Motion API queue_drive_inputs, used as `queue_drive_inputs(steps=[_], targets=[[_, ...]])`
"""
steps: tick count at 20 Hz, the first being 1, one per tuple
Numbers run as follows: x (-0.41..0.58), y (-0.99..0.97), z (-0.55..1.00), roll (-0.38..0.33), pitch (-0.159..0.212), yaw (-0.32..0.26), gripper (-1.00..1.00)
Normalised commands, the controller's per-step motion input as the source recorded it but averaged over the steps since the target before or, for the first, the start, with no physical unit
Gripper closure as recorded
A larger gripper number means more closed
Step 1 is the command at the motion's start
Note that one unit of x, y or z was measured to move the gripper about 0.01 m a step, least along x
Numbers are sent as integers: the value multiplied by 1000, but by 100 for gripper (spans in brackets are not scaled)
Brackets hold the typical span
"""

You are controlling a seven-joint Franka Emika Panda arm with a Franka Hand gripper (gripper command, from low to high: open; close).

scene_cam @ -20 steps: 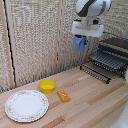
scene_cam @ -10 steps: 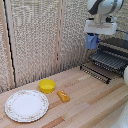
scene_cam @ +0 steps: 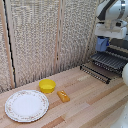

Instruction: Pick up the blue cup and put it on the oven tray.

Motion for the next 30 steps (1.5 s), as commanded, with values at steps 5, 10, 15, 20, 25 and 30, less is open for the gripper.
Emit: queue_drive_inputs(steps=[5, 10, 15, 20, 25, 30], targets=[[-113, -248, -231, -171, 8, -19, 100], [-45, 75, -374, -159, 71, -93, 100], [17, -23, -371, -186, 74, -31, 100], [51, -95, -197, -43, 70, 1, 100], [0, -92, 139, 6, 35, 1, -100], [0, -162, 599, 14, 28, -2, -100]])
